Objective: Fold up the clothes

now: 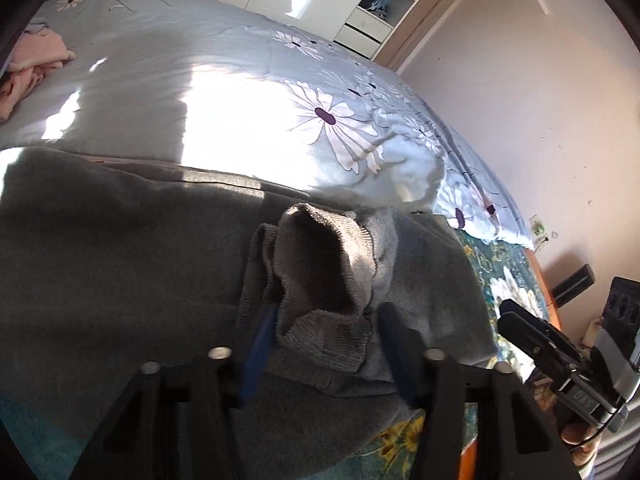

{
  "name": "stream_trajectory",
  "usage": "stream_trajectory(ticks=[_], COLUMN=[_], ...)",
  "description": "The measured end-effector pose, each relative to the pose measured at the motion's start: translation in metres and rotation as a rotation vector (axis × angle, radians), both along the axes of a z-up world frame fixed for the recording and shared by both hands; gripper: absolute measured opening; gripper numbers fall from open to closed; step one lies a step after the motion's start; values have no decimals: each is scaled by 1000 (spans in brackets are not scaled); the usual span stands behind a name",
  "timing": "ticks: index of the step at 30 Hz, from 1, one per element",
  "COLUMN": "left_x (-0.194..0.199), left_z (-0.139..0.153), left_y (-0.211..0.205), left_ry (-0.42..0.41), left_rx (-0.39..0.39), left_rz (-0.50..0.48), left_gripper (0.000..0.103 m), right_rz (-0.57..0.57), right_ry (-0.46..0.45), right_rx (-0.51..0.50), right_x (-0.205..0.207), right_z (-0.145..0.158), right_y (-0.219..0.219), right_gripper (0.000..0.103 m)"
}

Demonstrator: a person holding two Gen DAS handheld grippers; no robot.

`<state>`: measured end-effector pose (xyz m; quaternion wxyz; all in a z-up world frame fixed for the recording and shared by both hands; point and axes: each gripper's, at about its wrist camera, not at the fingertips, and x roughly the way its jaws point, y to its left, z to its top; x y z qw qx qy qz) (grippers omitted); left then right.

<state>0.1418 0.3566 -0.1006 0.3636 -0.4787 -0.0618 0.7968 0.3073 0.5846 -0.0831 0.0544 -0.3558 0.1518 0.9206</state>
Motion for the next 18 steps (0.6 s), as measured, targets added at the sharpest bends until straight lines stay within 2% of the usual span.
stream_trajectory(ticks=[4, 6, 9, 13, 16, 18], left_x=[-3, -5, -11, -7, 0, 1], left_z=[-5, -14, -36, -32, -14, -3], left_y=[-34, -45, -52, -58, -72, -96], left_ry=[-63, -77, -153, -143, -94, -53], left_rx=[74, 65, 79, 105, 115, 134], left_rz=[80, 108, 131, 125, 116, 153], left_gripper=[15, 15, 18, 22, 35, 54], right_rz=[-15, -6, 42, 129, 197, 242], right_ry=[21, 37, 57, 39, 13, 8], right_rx=[-46, -69, -95, -115, -139, -142], right_x=[9, 8, -4, -33, -56, -69], right_z=[-2, -2, -1, -9, -18, -22], right_y=[15, 16, 8, -18, -39, -55], right_gripper=[49, 49, 49, 49, 49, 49])
